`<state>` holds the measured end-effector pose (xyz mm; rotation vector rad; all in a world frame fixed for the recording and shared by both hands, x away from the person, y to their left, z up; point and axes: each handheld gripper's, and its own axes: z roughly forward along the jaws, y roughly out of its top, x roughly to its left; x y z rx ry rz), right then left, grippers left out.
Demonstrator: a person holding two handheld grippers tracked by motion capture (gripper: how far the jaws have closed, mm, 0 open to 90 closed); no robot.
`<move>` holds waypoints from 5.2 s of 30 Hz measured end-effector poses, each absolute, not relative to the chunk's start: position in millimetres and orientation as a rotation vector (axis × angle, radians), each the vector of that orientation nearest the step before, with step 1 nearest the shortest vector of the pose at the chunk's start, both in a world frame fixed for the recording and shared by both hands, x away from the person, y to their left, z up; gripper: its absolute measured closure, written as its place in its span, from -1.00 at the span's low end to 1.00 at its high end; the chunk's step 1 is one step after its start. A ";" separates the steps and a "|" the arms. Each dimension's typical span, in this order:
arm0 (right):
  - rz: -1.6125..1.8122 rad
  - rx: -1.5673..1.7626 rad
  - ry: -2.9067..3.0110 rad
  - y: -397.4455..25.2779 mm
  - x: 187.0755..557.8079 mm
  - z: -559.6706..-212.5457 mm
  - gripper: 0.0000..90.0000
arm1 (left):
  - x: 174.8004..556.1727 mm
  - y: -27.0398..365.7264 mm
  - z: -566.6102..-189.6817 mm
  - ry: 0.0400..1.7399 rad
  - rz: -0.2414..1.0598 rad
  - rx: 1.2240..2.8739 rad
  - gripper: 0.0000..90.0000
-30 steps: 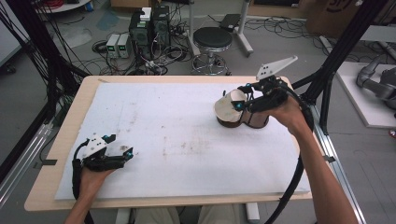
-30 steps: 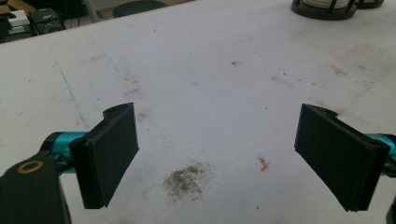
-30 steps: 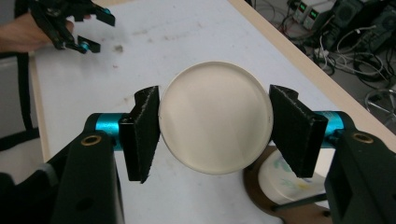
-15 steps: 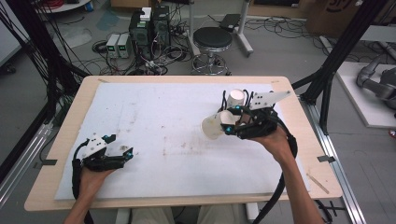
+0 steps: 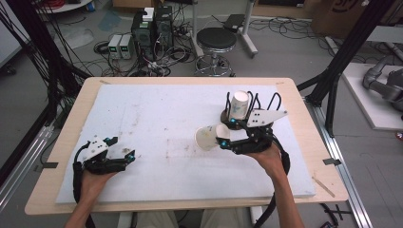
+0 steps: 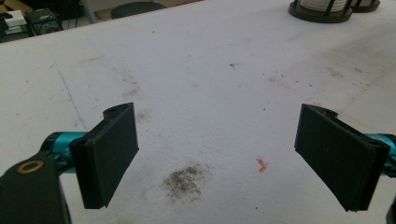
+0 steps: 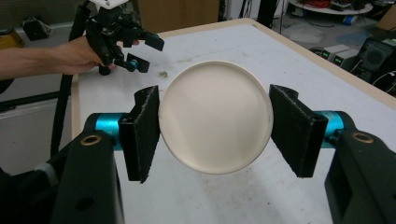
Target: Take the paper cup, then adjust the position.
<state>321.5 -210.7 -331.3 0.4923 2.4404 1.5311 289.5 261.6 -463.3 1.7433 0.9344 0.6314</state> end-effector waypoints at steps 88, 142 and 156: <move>1.623 0.236 2.604 -175.0 336.9 -344.0 -0.16 | 335.7 115.7 -392.9 0.179 0.064 1.772 -0.82; 1.609 0.268 2.627 -172.1 333.5 -346.6 -0.67 | 338.2 98.5 -403.0 0.113 0.062 1.906 -0.40; 1.183 0.216 2.813 -159.4 327.0 -338.3 -0.67 | 332.9 111.8 -386.2 0.082 0.077 2.204 -0.40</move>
